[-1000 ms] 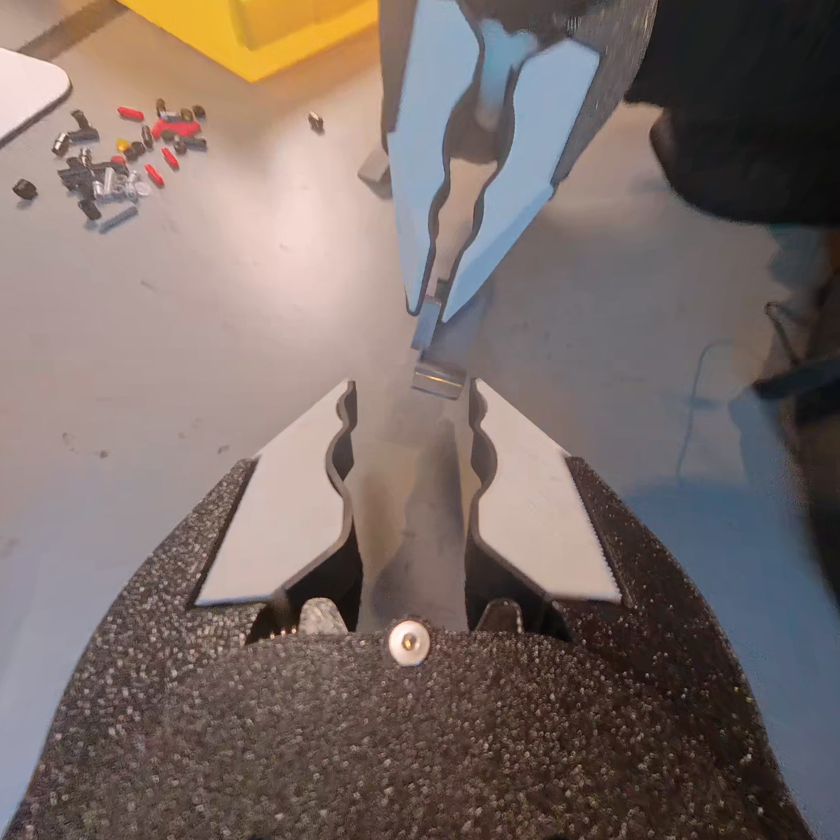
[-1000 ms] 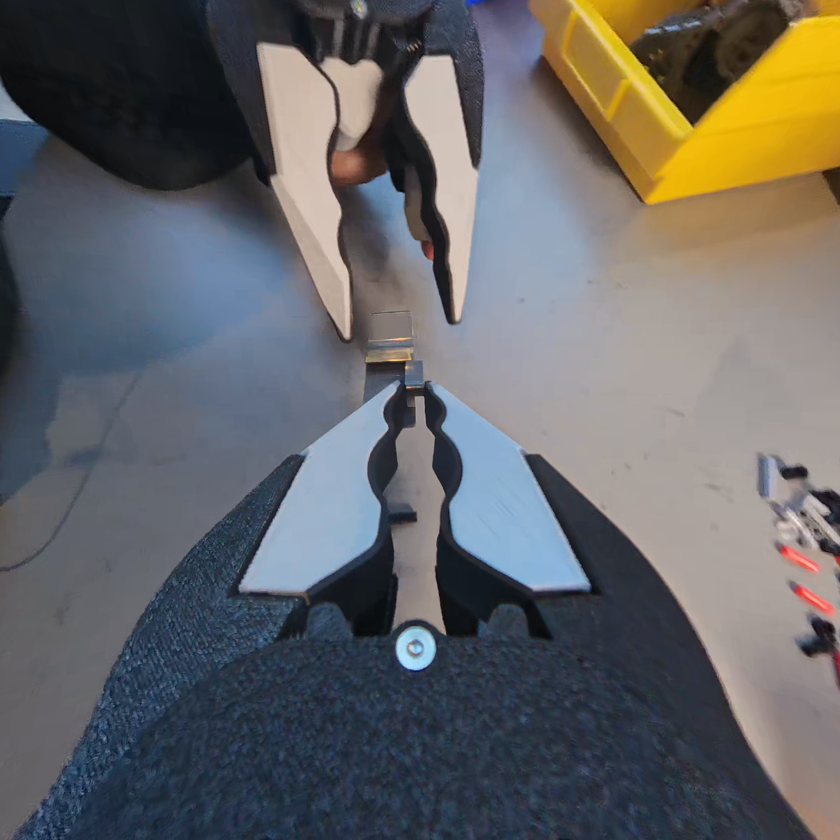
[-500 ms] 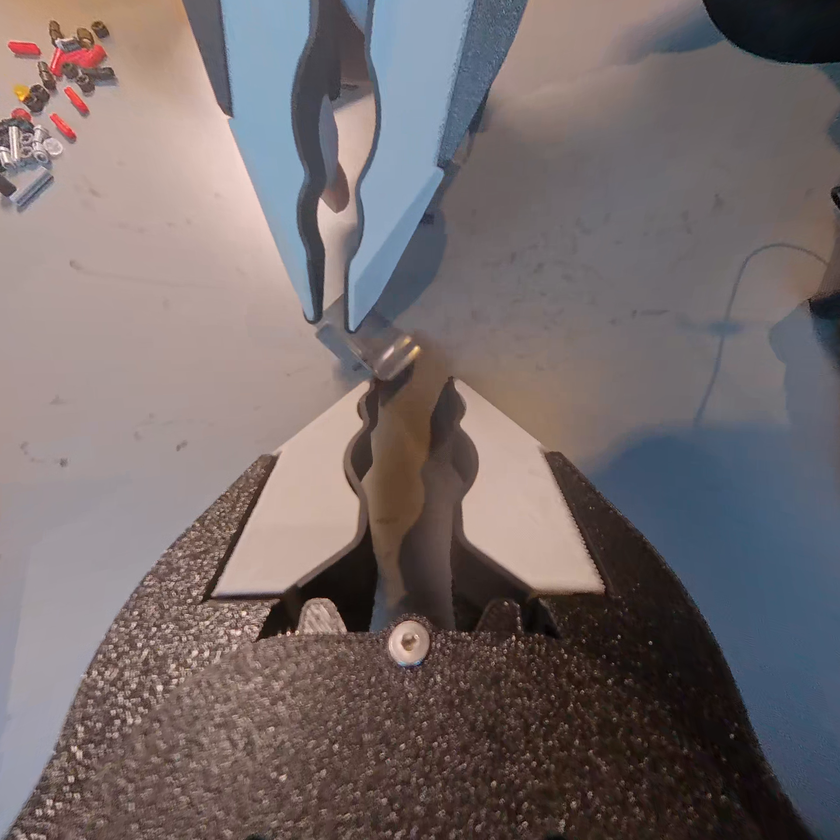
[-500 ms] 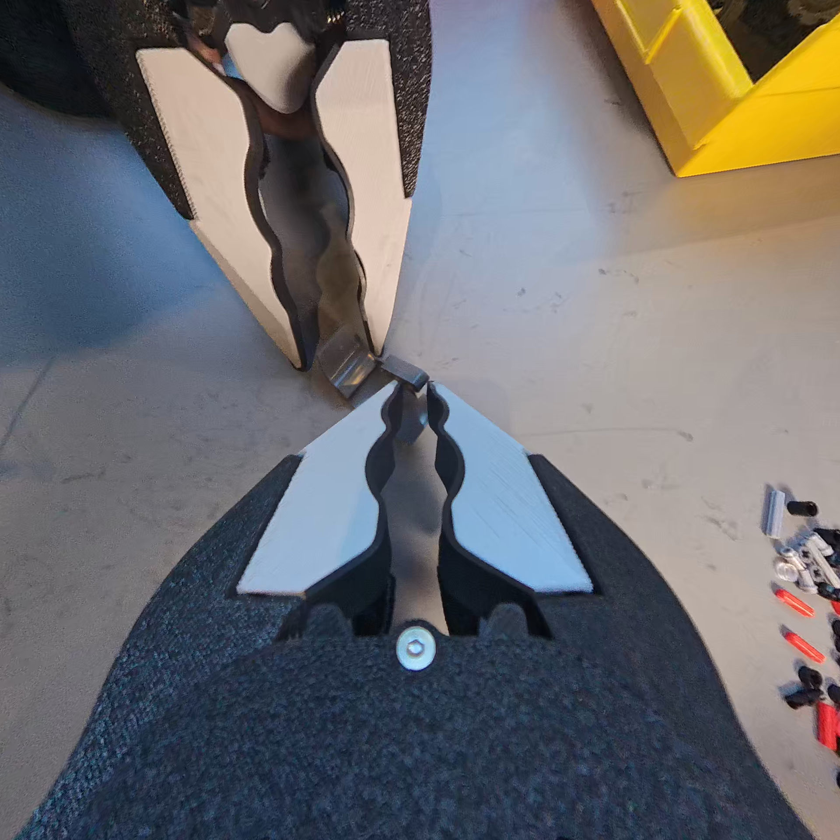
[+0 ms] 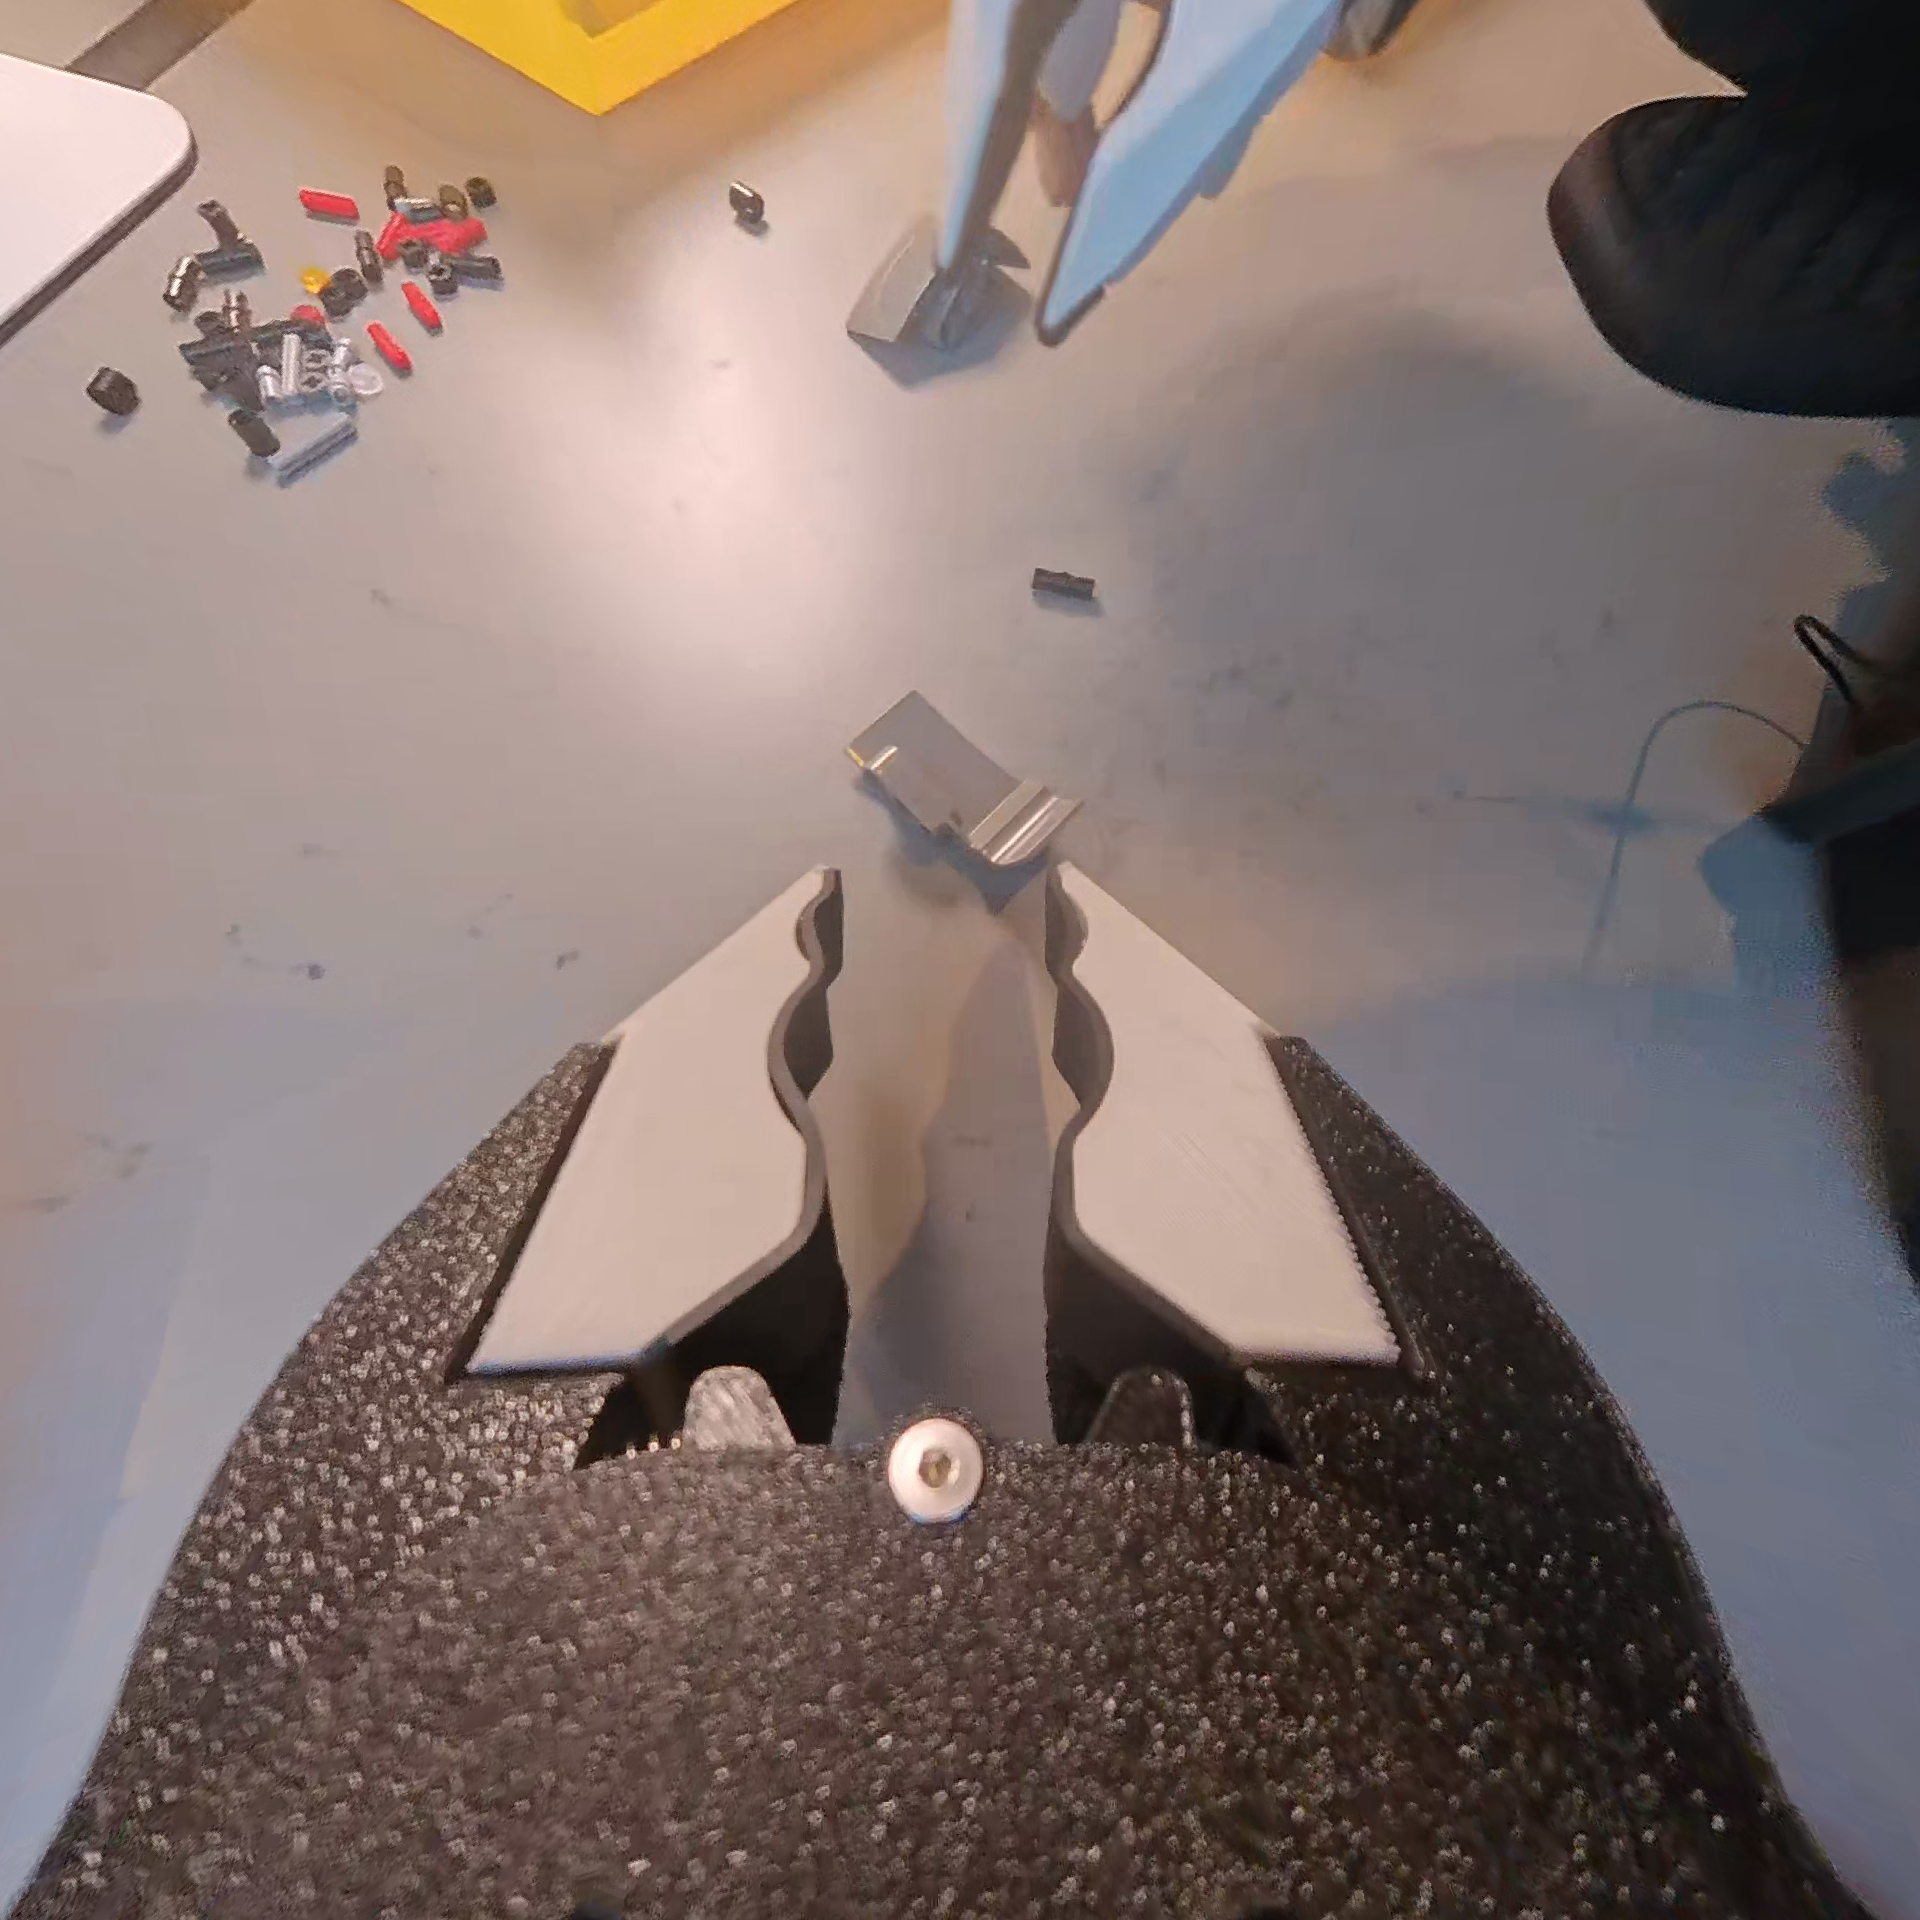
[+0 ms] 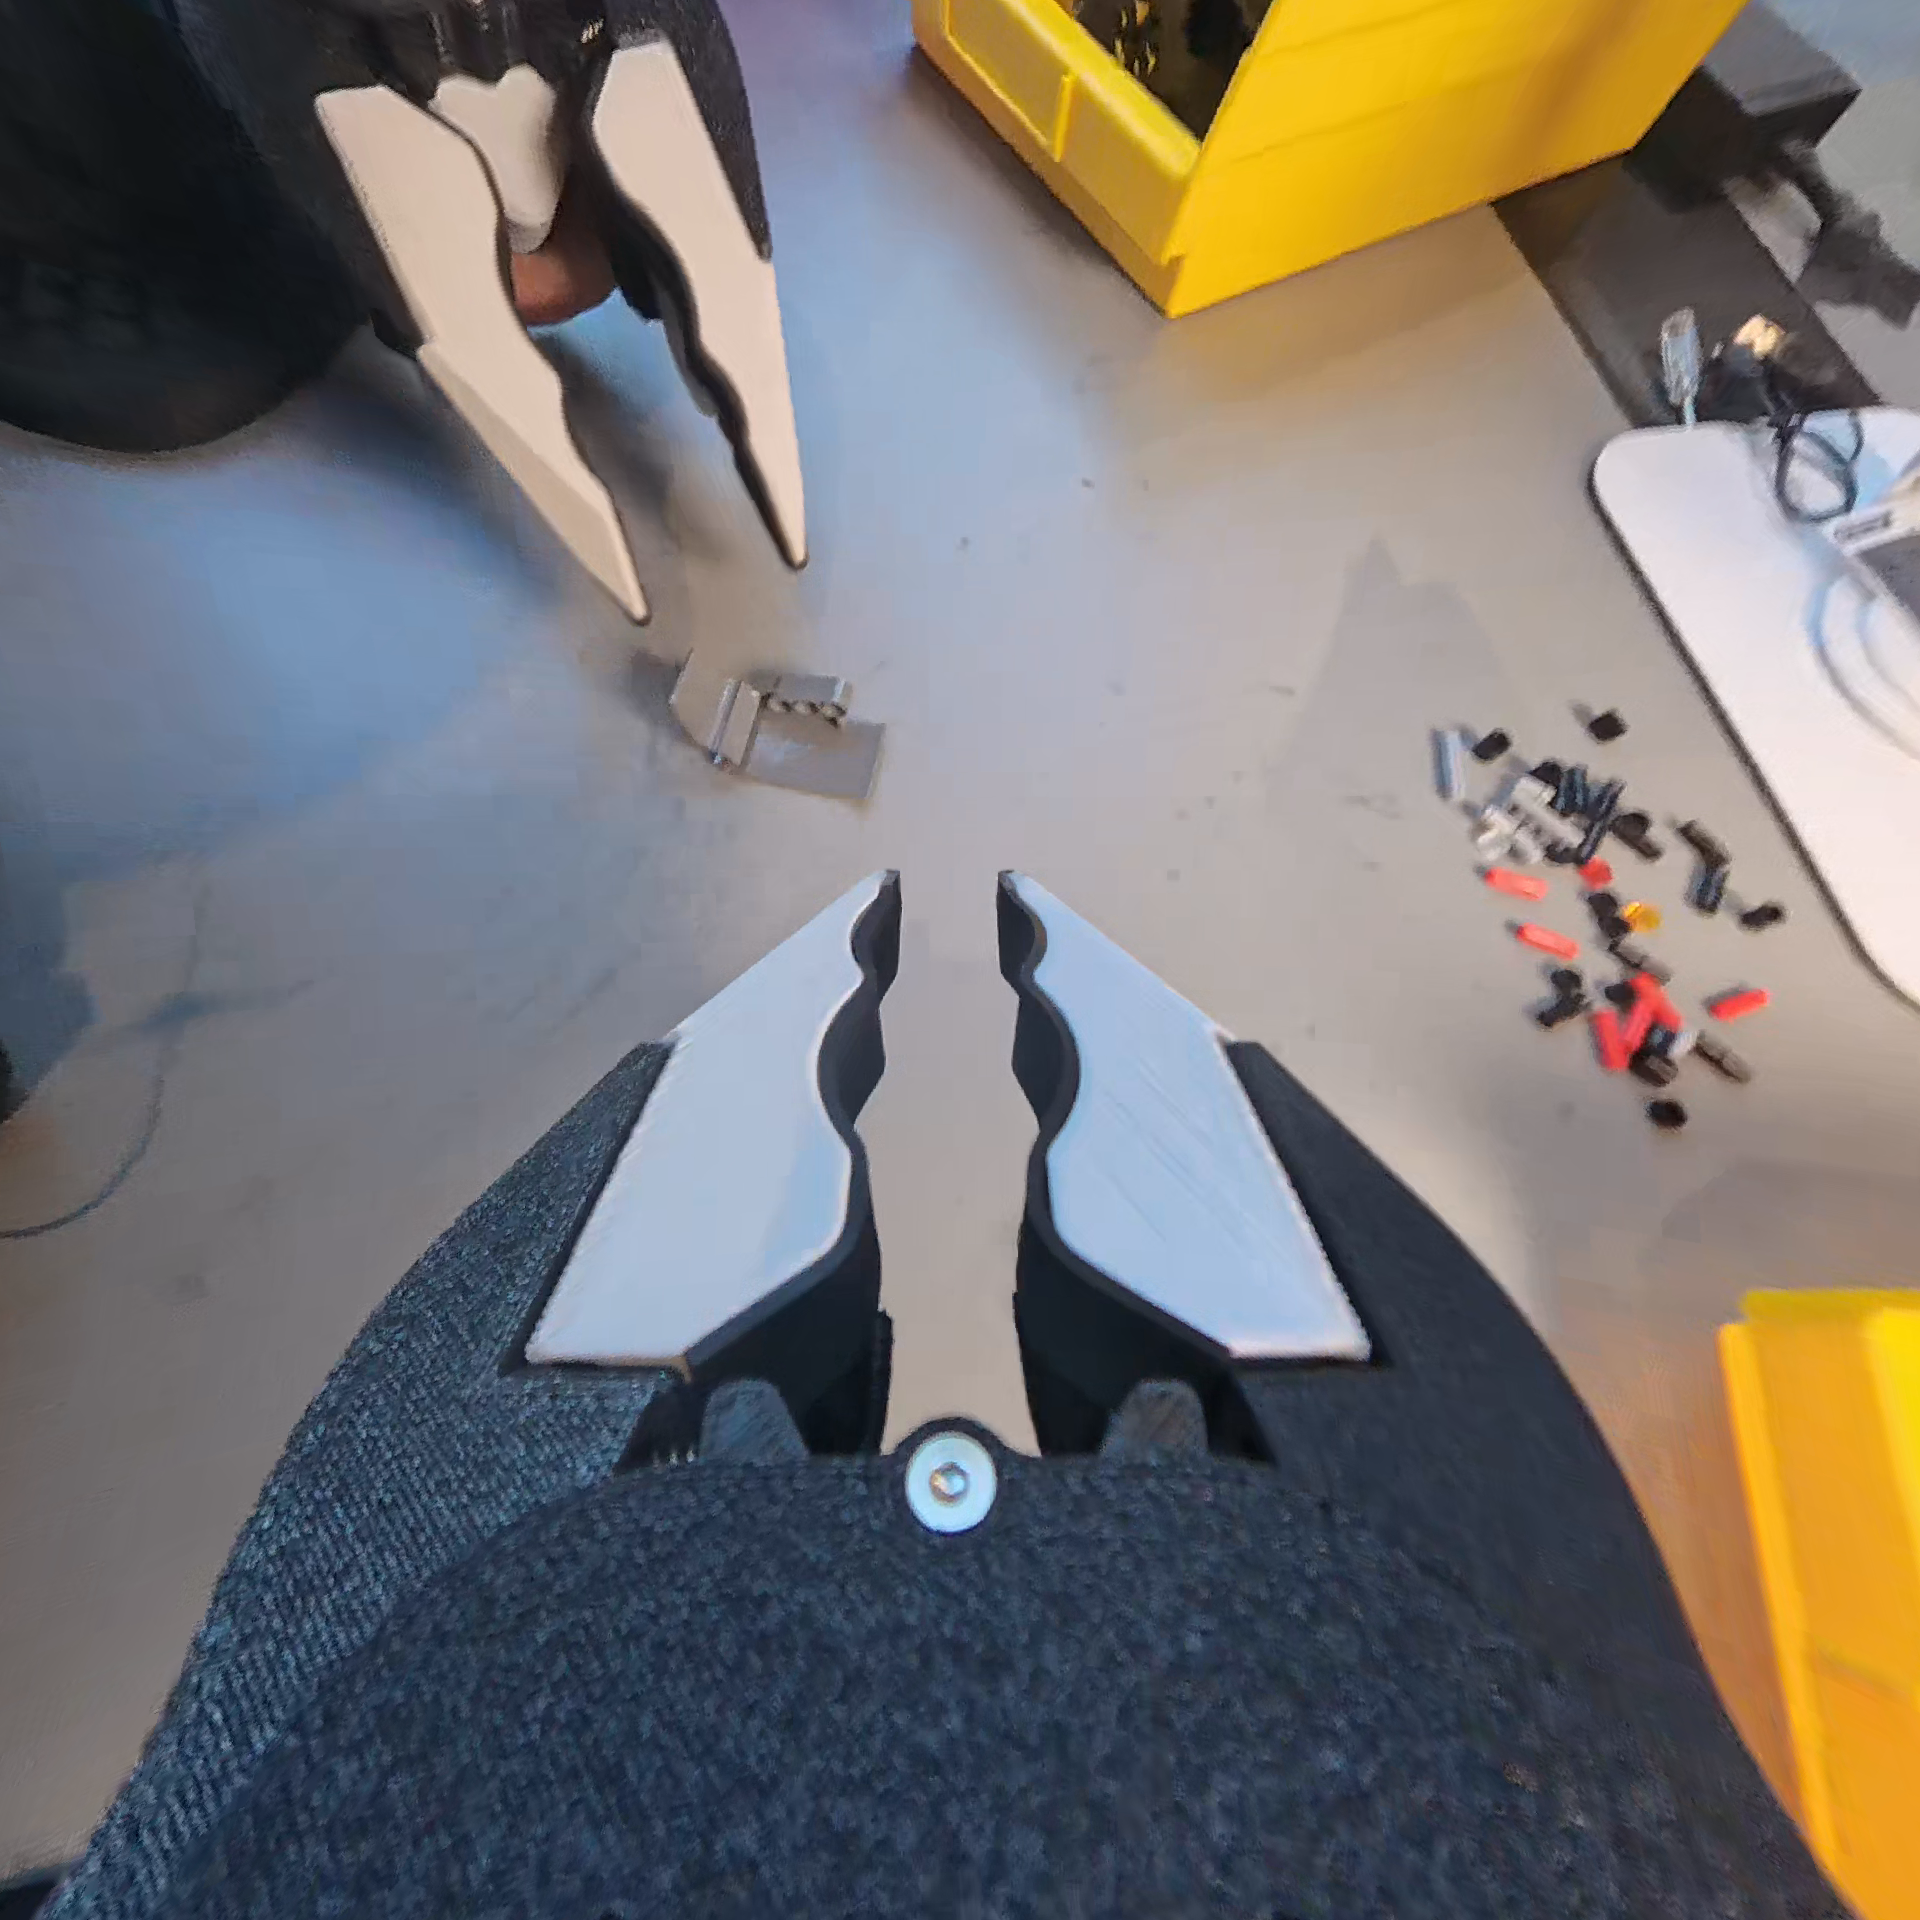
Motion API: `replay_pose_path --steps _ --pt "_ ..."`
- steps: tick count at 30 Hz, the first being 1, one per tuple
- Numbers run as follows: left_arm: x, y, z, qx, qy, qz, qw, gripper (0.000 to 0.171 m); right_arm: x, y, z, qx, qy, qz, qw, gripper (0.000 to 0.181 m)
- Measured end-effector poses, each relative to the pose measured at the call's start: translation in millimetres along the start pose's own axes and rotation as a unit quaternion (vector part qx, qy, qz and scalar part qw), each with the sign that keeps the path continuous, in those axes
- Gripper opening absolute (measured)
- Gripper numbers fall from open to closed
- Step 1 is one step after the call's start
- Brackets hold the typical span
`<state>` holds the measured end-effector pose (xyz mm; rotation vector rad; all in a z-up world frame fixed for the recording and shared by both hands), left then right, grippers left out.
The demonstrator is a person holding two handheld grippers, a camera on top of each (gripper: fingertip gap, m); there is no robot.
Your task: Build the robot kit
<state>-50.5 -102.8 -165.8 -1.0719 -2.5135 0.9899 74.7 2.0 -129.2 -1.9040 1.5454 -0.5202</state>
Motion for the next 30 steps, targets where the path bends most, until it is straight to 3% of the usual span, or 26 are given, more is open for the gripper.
replay_pose_path --steps 8,21,30 --pt "3 10 3 0.007 0.000 -0.013 1.000 0.039 25 21 38 0.076 0.005 -0.004 0.997 0.021" --pt "-2 8 1 0.000 0.004 0.008 1.000 0.037 34 37 33 0.098 -0.004 -0.036 0.995 0.021" --pt "-9 15 0 0.010 0.021 0.004 1.000 0.035 36 37 34 0.104 -0.013 -0.034 0.994 0.008"
Point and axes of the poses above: each gripper's, where its closed fingertips meet, y out along the fingers, z out of its underside, x = y × z across the jaws, the point moved 4 cm from there along -y, back along the fingers, and after that the axes turned 5 degrees about x, right-handed, at the moved point
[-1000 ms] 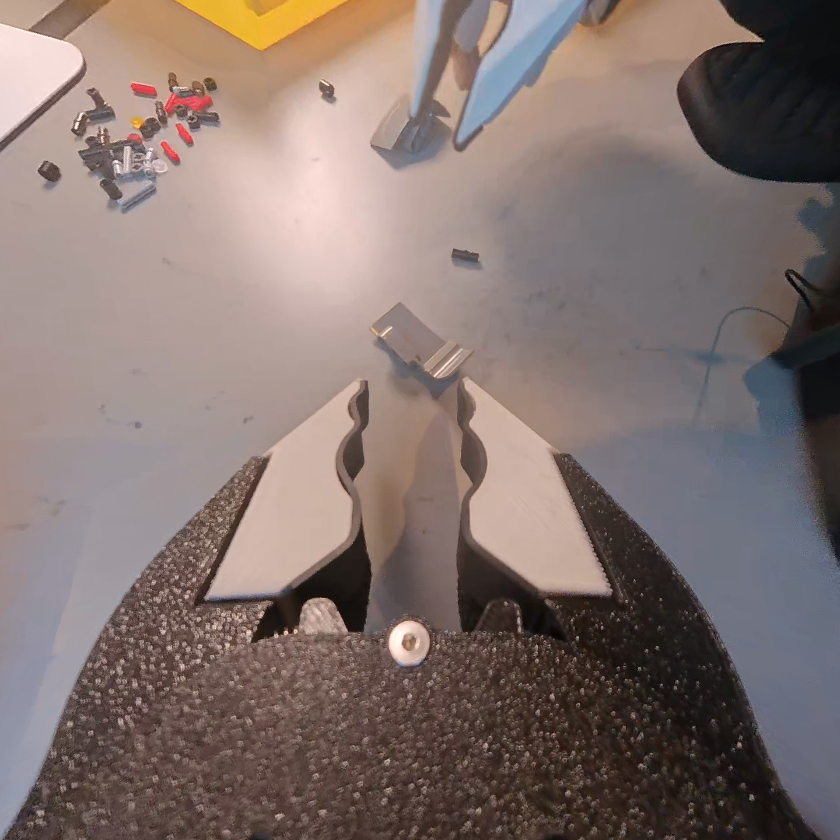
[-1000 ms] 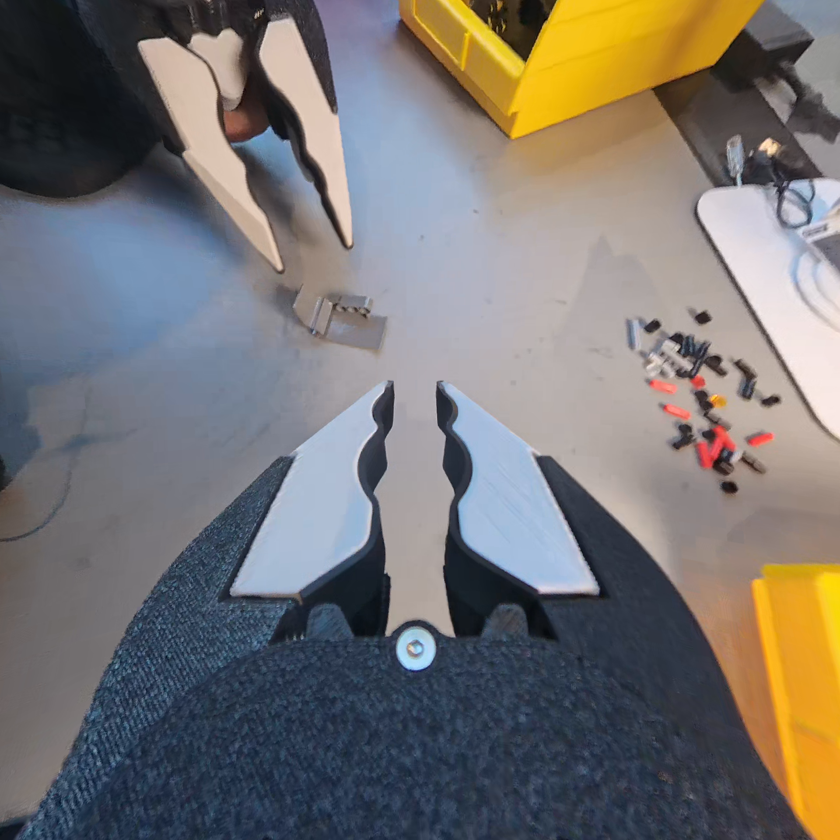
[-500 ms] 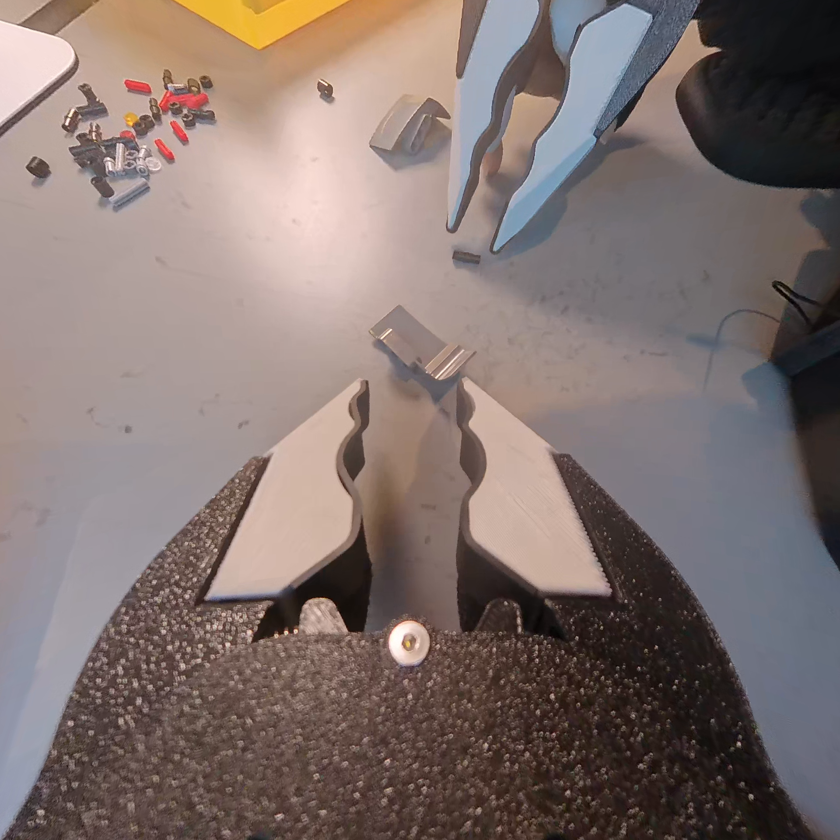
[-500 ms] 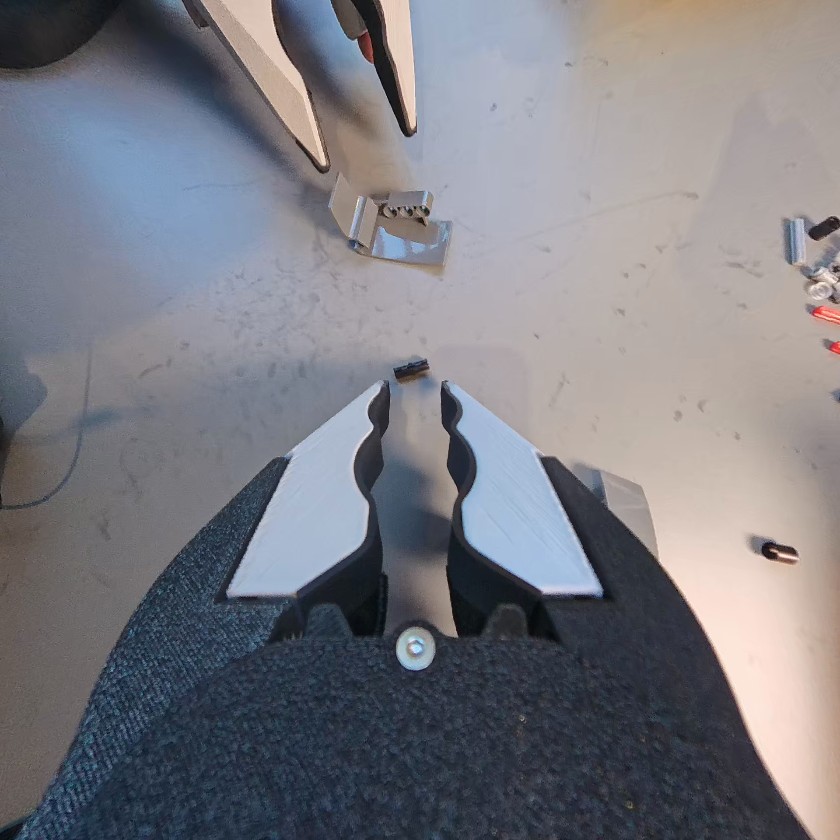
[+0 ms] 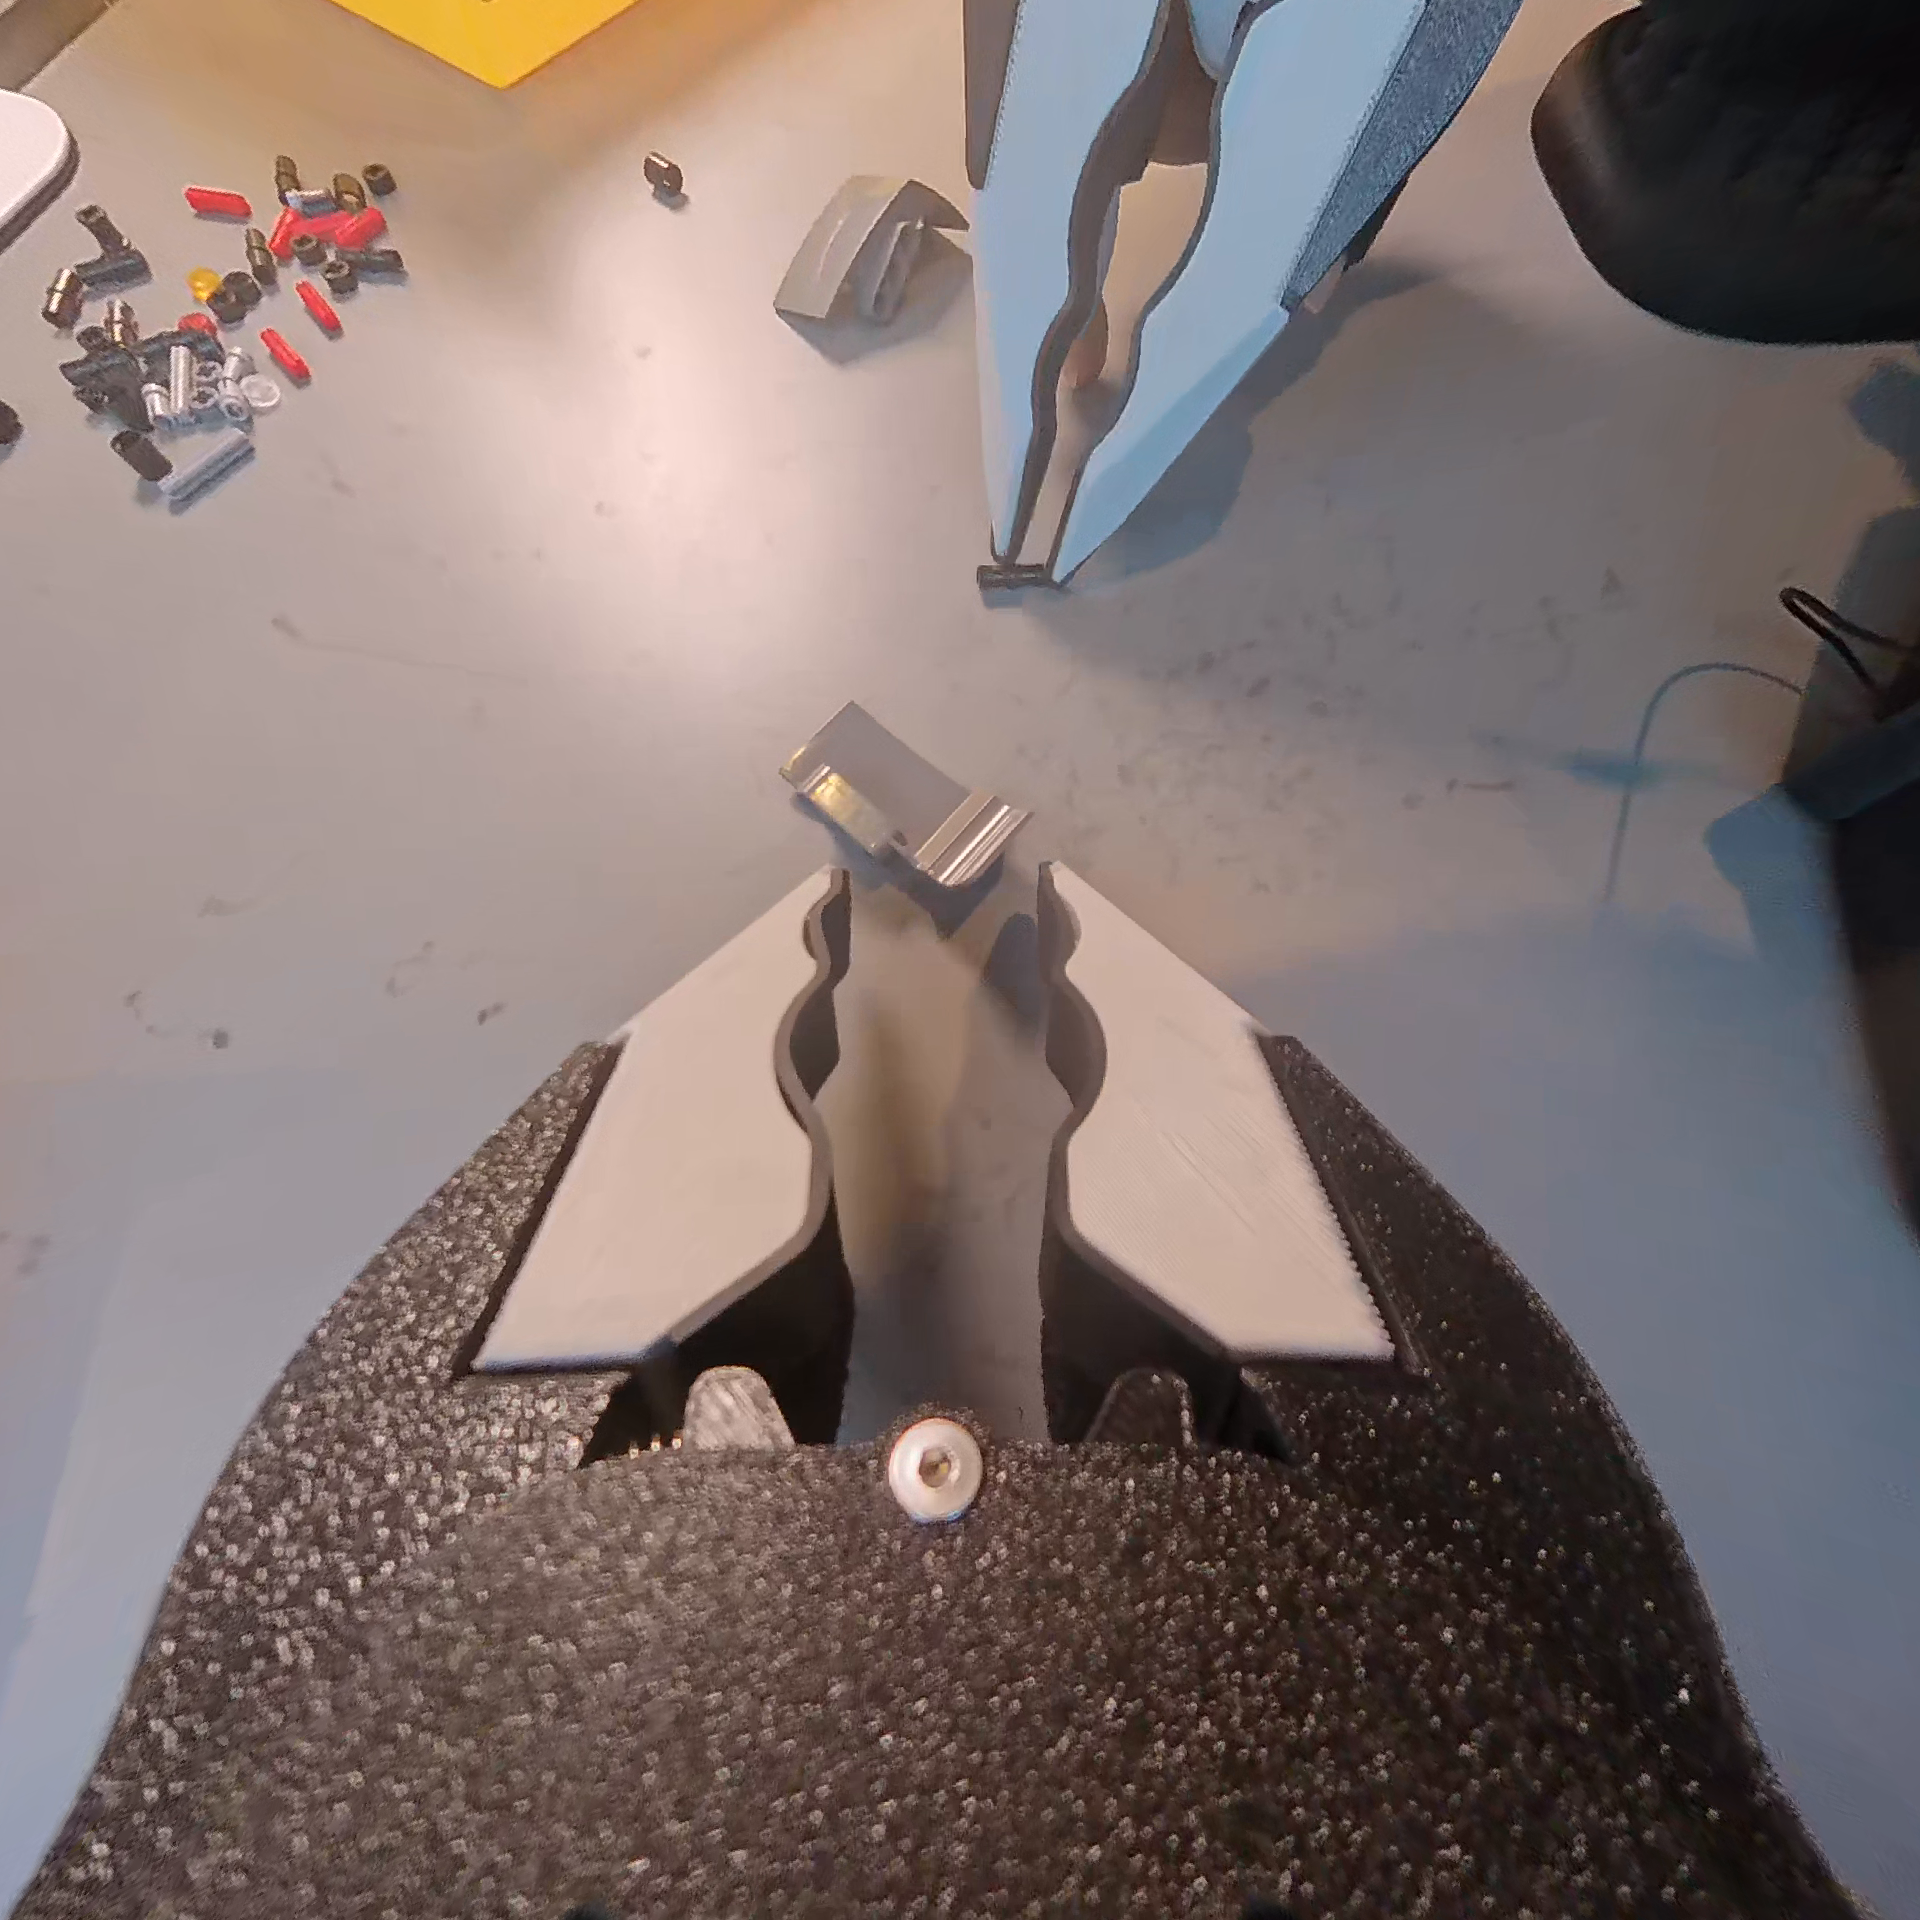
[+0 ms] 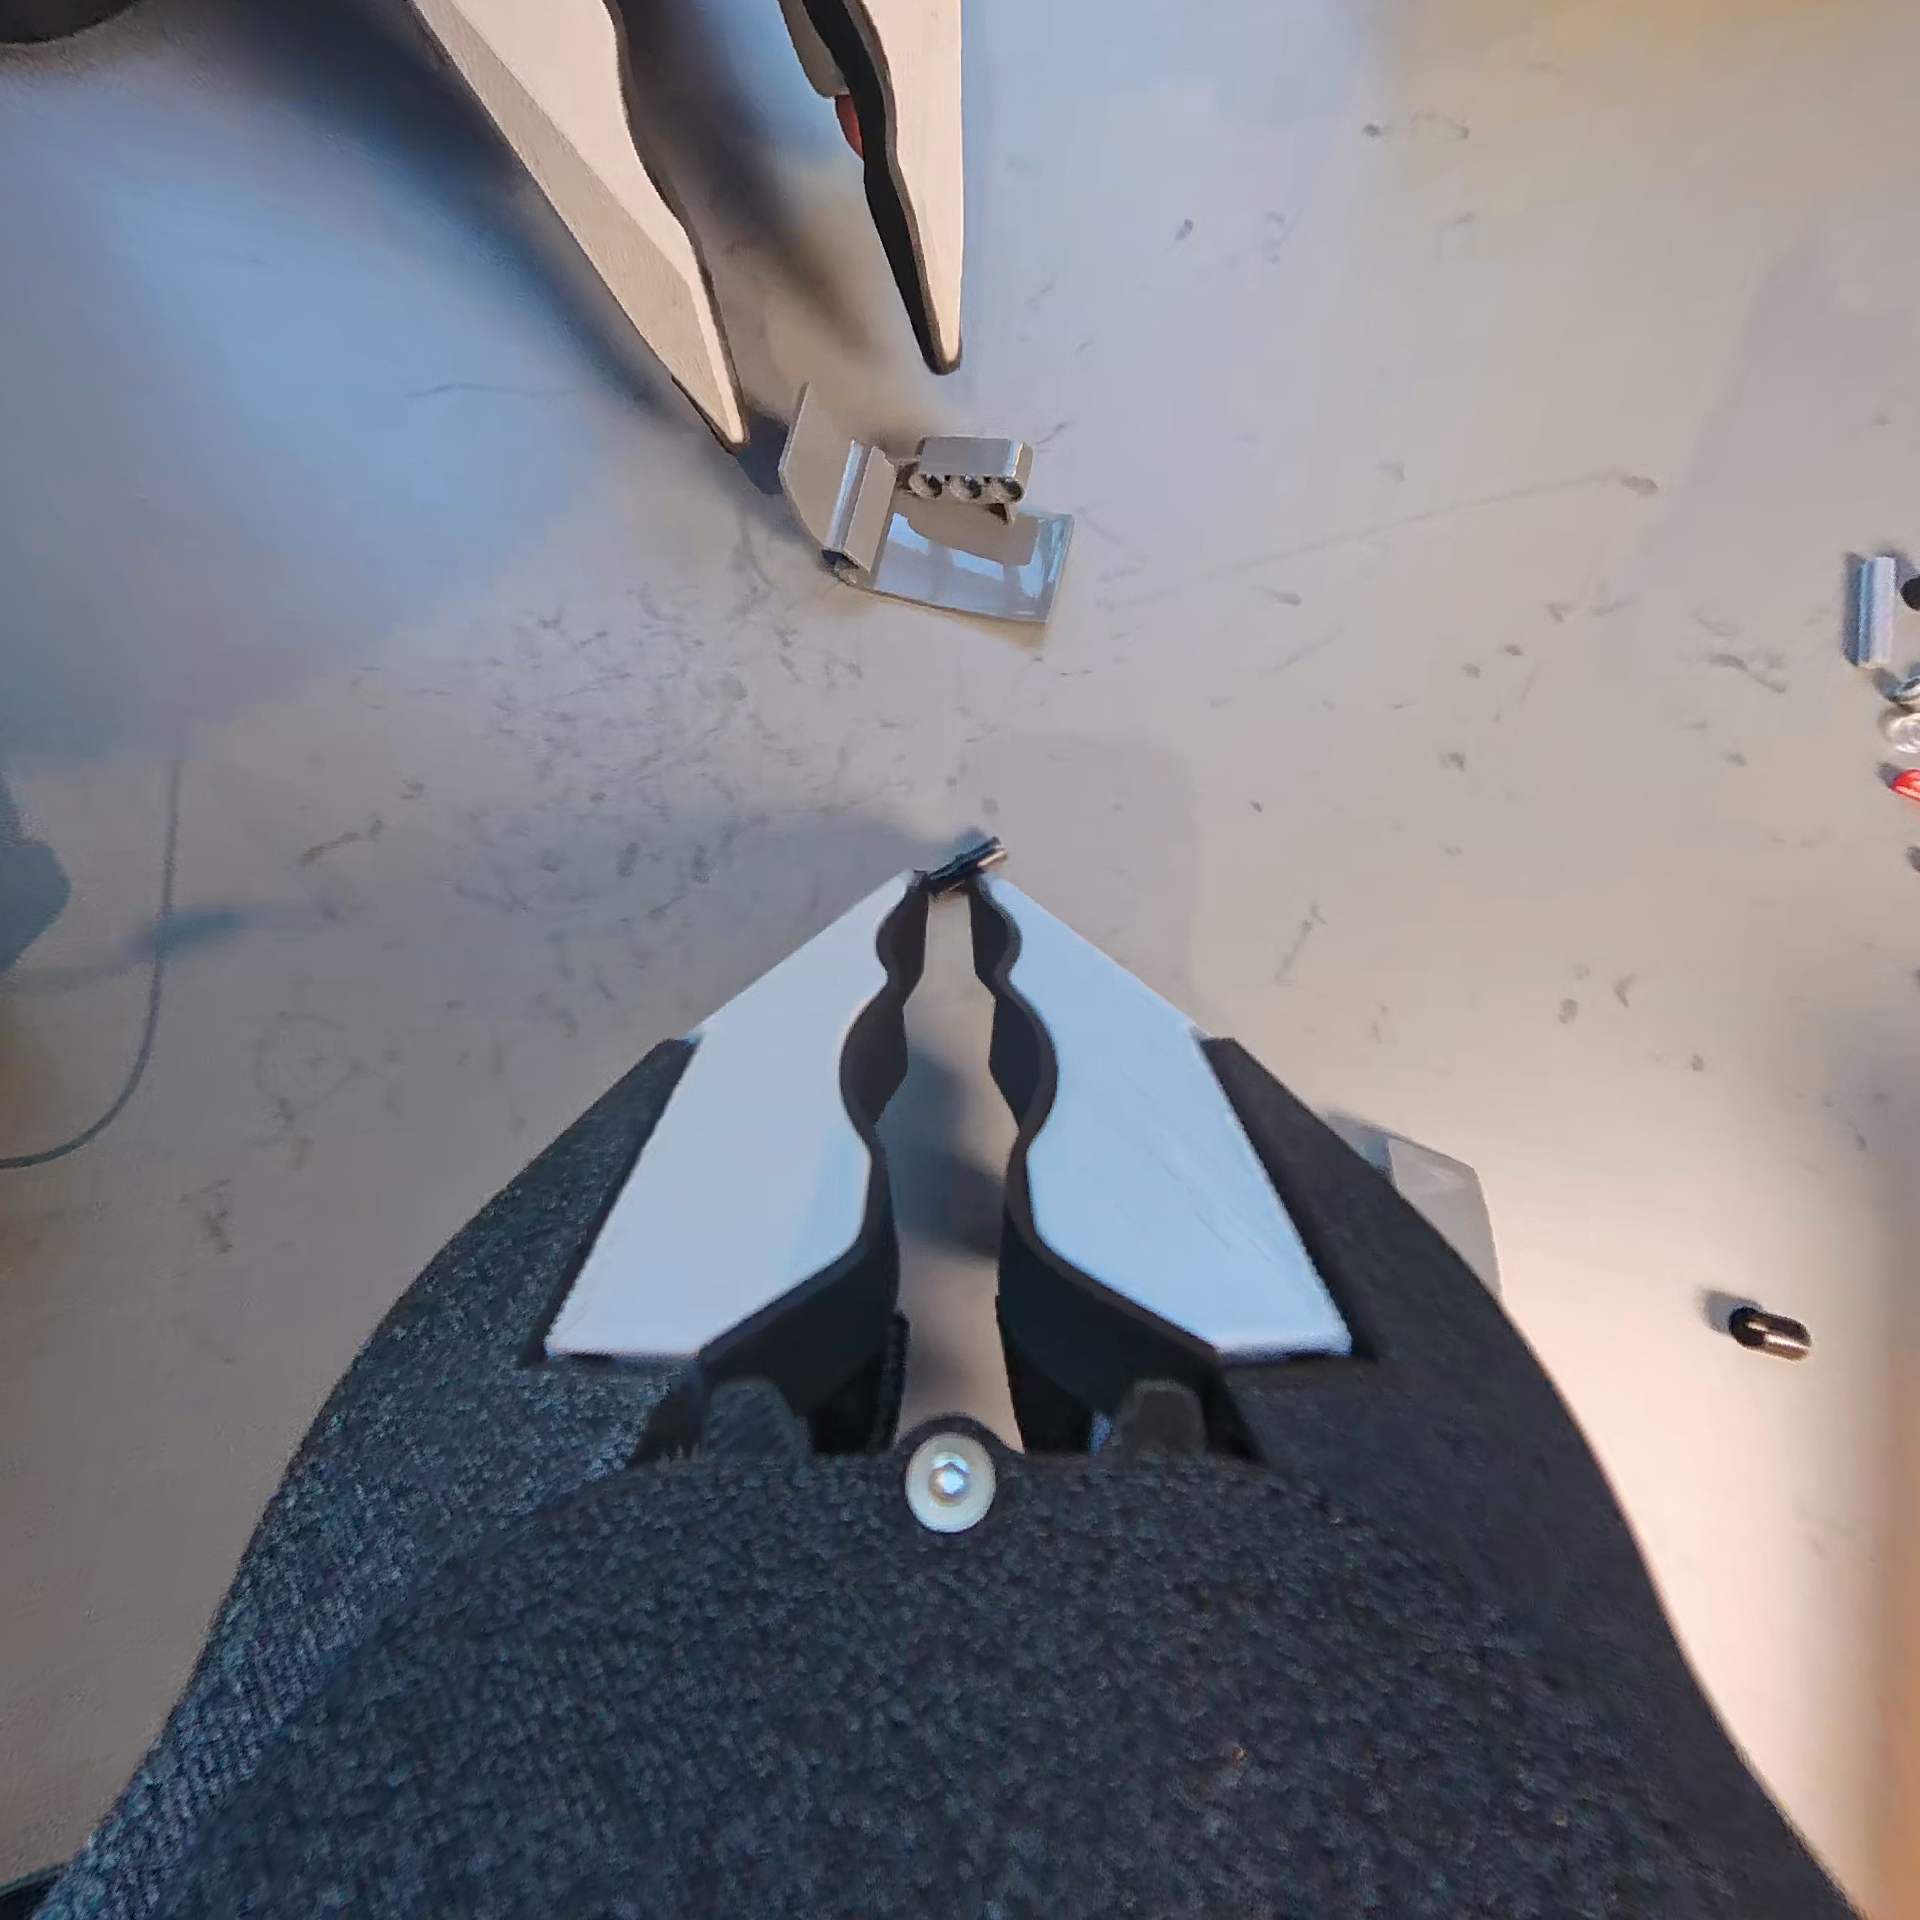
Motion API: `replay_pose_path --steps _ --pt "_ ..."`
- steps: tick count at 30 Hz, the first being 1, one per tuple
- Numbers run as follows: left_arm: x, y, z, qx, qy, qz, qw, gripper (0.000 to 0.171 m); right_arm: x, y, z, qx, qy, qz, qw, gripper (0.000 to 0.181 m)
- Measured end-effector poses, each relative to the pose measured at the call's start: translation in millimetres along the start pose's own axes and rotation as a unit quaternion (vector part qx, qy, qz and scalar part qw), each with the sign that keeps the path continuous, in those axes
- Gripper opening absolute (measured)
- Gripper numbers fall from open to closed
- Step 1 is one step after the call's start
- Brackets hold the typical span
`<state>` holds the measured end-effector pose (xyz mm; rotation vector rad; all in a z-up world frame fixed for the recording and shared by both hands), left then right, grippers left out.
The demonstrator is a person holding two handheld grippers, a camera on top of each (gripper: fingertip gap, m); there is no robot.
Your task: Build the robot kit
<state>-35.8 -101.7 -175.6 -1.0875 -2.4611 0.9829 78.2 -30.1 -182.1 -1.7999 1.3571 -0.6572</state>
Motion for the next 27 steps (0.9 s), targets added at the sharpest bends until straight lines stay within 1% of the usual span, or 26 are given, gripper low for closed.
replay_pose_path --steps 9,13,14,17,19,22,27 --pt "-2.3 2.4 -0.9 0.004 0.017 -0.012 1.000 0.032 1.5 -1.5 2.5 0.000 -0.007 0.002 1.000 0.008" --pt "-3.6 1.0 -2.5 -0.001 0.033 -0.017 0.999 0.025 1.5 -2.8 4.1 -0.001 -0.005 0.002 1.000 0.007" --pt "-4.4 1.1 -2.5 0.000 0.036 -0.016 0.999 0.023 1.1 -3.2 4.5 -0.003 -0.005 0.003 1.000 0.005" --pt "-6.0 2.8 -1.0 0.006 0.048 -0.016 0.999 0.019 1.2 -3.6 5.1 -0.005 -0.005 0.003 1.000 0.004" --pt "-6.4 4.4 0.5 0.013 0.055 -0.019 0.998 0.014 1.2 -3.7 5.1 -0.006 -0.005 0.002 1.000 0.005" --pt "-6.3 5.7 2.3 0.019 0.065 -0.025 0.997 0.005 1.8 -3.9 5.1 -0.008 -0.005 0.001 1.000 0.007" --pt "-3.8 4.7 2.2 0.019 0.077 -0.041 0.996 0.001 0.5 -8.5 5.8 -0.017 0.000 -0.003 1.000 0.014"
Point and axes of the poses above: each gripper's, where its closed fingertips meet, y out along the fingers, z out of its underside, x = y × z across the jaws, the point moved 4 cm from there along -y, back along the fingers, and after that the axes turned 5 degrees about x, right-handed, at the moved point
